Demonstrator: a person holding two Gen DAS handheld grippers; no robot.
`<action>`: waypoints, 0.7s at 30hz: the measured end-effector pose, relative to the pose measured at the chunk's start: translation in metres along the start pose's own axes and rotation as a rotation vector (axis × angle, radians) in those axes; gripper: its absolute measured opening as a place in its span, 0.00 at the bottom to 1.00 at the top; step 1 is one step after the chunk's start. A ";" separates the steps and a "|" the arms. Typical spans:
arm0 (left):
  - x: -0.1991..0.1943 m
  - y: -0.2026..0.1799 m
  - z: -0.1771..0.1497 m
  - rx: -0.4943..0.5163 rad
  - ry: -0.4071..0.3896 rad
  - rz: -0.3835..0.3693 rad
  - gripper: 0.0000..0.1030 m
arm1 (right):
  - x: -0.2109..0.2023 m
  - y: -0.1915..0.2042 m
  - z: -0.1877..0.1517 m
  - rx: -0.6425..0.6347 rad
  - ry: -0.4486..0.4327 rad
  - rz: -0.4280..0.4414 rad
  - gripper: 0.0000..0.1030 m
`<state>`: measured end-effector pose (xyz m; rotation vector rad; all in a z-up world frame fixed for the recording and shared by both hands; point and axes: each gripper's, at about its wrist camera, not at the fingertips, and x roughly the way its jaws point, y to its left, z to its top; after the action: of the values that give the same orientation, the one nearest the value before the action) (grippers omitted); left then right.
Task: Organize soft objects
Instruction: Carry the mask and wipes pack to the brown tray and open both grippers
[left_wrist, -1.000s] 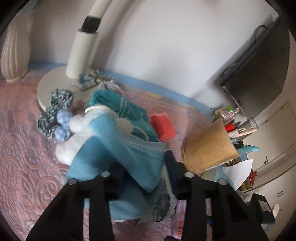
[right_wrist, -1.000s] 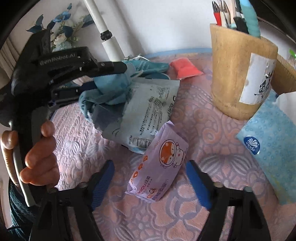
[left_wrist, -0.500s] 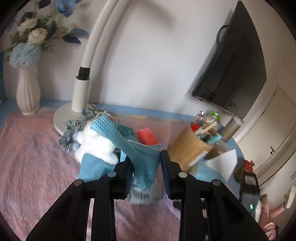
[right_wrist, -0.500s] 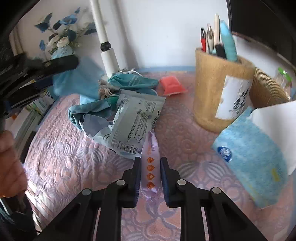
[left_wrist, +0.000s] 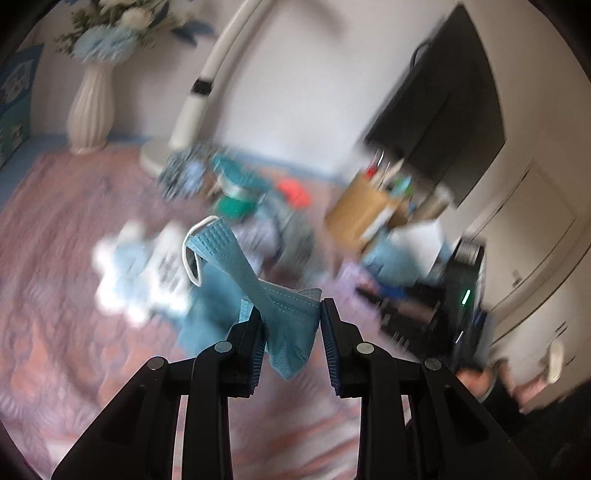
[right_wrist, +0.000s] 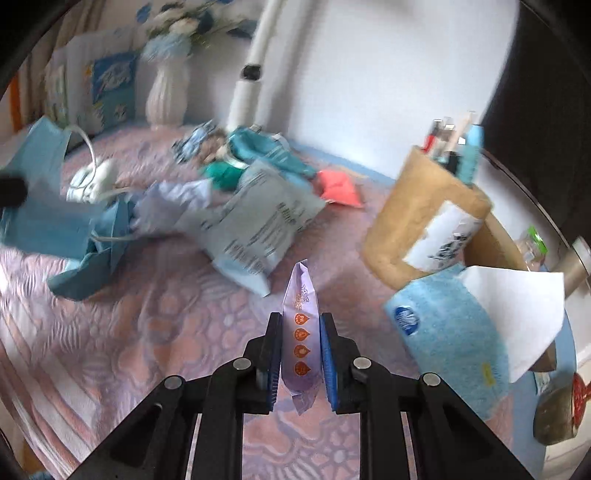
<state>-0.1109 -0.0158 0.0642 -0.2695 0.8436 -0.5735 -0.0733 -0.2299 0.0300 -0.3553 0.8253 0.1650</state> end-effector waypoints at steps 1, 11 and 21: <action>0.001 0.003 -0.011 0.006 0.031 0.021 0.25 | 0.001 0.004 -0.001 -0.019 0.003 0.000 0.18; -0.017 0.058 -0.076 -0.226 0.086 0.038 0.70 | 0.002 0.002 -0.022 0.034 0.076 0.162 0.65; -0.010 0.035 -0.062 -0.173 0.090 0.225 0.98 | 0.010 -0.034 -0.031 0.358 0.162 0.511 0.71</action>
<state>-0.1507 0.0181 0.0151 -0.3029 0.9974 -0.3041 -0.0786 -0.2732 0.0116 0.1890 1.0747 0.4605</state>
